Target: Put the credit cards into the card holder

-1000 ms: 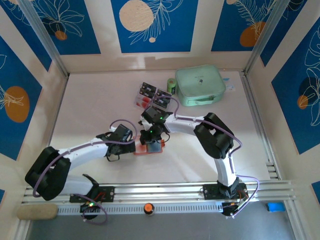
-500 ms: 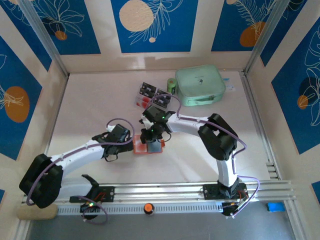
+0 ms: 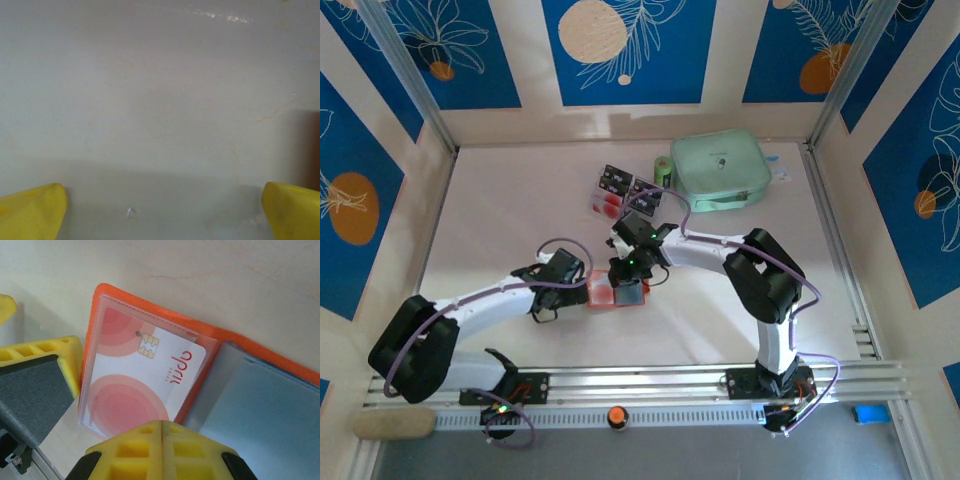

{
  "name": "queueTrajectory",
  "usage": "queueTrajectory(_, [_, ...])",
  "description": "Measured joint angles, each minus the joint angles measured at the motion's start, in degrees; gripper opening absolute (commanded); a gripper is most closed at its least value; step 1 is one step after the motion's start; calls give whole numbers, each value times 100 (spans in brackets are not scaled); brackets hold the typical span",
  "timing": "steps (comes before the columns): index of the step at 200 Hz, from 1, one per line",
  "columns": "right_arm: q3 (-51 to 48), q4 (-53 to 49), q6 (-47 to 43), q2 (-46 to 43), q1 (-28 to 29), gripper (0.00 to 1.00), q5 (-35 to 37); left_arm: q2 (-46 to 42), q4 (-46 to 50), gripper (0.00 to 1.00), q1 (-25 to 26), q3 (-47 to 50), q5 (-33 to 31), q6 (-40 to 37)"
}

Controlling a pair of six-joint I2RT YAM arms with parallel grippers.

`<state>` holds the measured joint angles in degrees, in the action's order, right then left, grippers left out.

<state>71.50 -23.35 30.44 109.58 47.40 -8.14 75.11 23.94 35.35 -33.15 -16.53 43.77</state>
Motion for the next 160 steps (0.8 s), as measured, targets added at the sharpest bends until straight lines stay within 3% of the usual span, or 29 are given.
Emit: queueTrajectory(160, [44, 37, 22, 315, 140, 0, -11, 39, -208, 100, 0, 2, 111, -33])
